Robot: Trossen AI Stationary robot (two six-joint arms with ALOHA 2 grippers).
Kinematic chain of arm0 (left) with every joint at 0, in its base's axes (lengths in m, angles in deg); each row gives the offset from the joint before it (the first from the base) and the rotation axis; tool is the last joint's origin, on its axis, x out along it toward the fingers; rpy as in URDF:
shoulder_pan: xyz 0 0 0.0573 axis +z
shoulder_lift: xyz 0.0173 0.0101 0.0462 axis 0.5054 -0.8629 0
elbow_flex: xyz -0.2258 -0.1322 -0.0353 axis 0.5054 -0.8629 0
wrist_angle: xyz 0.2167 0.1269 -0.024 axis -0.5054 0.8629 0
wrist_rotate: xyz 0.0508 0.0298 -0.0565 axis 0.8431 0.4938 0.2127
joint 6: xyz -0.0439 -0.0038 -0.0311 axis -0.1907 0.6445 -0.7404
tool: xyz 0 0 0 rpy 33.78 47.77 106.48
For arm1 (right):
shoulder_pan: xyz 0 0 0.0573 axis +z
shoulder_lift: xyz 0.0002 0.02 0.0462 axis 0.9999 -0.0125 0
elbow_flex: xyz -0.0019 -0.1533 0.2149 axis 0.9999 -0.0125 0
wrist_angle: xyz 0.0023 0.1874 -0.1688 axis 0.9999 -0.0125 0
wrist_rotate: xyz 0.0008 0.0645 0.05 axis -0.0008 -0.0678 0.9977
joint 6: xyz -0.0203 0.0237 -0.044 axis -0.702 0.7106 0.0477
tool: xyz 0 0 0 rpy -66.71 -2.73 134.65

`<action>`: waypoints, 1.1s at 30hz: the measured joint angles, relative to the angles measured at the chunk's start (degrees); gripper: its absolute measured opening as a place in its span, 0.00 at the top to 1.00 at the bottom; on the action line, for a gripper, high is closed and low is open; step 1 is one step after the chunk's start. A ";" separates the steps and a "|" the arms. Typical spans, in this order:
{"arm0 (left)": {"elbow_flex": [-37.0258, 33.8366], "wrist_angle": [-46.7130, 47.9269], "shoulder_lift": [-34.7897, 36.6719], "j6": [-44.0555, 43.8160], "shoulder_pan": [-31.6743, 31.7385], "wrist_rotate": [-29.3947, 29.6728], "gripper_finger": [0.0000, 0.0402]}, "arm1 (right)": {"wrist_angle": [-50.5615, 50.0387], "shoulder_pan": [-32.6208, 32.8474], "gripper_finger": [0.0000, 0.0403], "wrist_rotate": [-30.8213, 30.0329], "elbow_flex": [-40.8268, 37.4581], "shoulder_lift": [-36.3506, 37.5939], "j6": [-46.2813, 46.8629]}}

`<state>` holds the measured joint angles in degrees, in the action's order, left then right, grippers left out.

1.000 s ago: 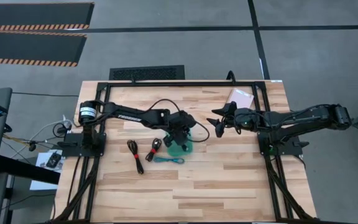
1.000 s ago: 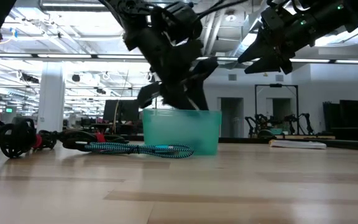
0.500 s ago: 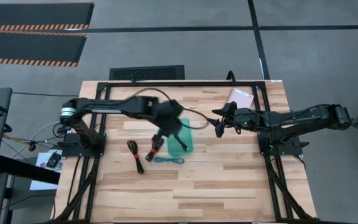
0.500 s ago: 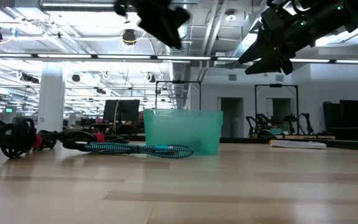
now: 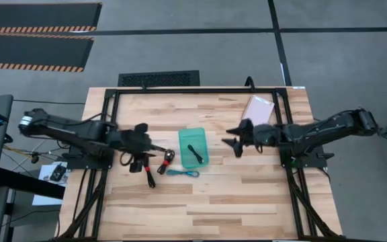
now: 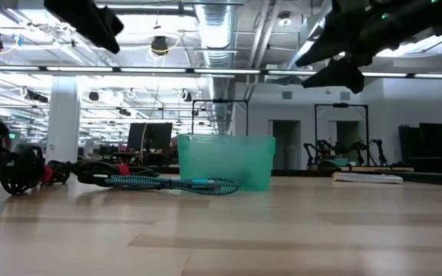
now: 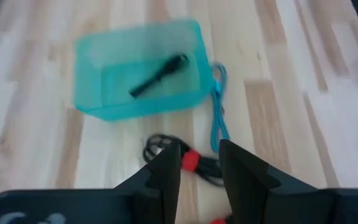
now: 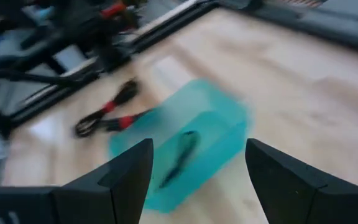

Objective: Pick and place USB-C Cables
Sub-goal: Put the blue charger cable into the green bin

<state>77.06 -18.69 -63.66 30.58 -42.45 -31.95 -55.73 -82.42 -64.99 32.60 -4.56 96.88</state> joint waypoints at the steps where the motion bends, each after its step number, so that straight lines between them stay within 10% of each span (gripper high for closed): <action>1: -1.87 -2.35 1.73 -1.24 -1.05 1.75 0.75 | 1.18 2.11 0.30 -0.38 -0.07 -1.27 0.49; 11: -10.97 -14.22 7.75 -4.95 -4.89 5.42 0.75 | 19.76 15.56 0.30 -5.95 6.31 -27.91 4.70; 33: -11.00 -14.01 7.51 -5.98 -5.10 5.82 0.75 | 0.98 13.29 0.30 -4.39 26.72 -52.72 5.76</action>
<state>66.06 -32.70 -56.15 24.60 -47.55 -26.12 -54.75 -69.12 -69.38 59.33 -57.27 102.65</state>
